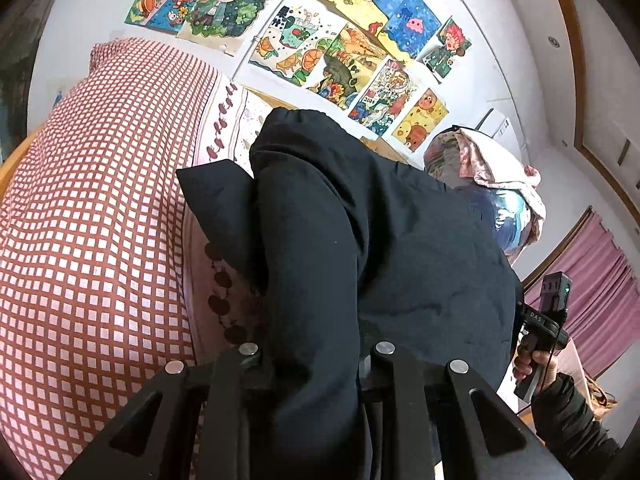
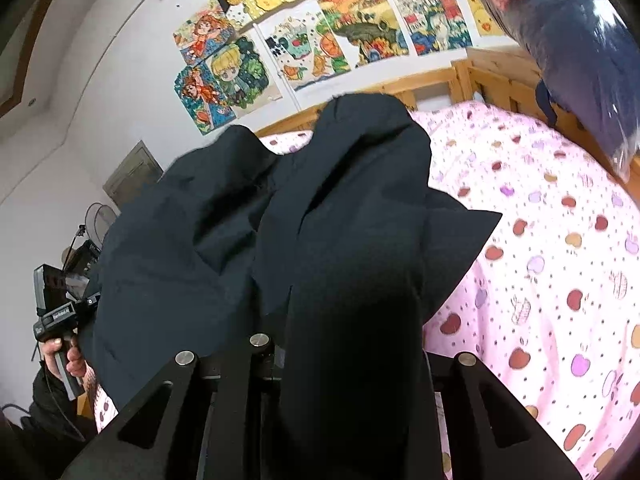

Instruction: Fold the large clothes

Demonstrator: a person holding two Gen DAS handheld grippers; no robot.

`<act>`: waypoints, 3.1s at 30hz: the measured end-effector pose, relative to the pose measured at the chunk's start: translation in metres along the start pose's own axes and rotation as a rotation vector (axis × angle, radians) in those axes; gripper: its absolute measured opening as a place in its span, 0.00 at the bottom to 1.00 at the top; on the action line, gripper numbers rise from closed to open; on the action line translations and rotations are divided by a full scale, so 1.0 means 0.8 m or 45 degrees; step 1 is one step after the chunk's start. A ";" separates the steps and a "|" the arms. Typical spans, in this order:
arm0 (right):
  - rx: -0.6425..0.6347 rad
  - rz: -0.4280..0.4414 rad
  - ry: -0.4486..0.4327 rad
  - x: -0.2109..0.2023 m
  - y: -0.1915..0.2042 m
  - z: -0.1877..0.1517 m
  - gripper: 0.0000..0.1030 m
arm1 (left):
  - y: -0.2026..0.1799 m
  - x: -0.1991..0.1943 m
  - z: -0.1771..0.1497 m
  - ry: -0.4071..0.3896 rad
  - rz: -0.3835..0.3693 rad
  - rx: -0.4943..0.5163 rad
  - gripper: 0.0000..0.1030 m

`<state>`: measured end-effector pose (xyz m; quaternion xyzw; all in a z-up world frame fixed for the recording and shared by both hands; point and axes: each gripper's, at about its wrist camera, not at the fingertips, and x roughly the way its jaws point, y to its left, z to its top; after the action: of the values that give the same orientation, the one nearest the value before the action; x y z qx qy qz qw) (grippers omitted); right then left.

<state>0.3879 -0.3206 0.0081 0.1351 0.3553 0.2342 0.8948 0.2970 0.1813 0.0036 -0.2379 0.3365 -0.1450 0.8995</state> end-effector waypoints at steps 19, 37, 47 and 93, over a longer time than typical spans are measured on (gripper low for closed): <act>-0.071 0.071 -0.026 -0.037 0.033 -0.014 0.19 | 0.011 -0.051 -0.049 0.003 0.049 -0.058 0.20; -0.084 -0.321 0.065 -0.012 0.035 -0.048 0.61 | -0.001 -0.054 -0.056 -0.059 0.325 -0.028 0.63; -0.093 -0.465 0.030 -0.034 0.046 -0.045 0.79 | -0.016 -0.075 -0.053 -0.157 0.542 -0.032 0.94; -0.321 -0.244 -0.431 -0.210 0.200 -0.141 0.91 | -0.225 -0.171 -0.182 -0.348 0.617 0.403 1.00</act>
<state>0.1505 -0.2619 0.0895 0.0254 0.1794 0.1646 0.9696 0.0807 0.0389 0.0756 -0.0253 0.2327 0.0564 0.9706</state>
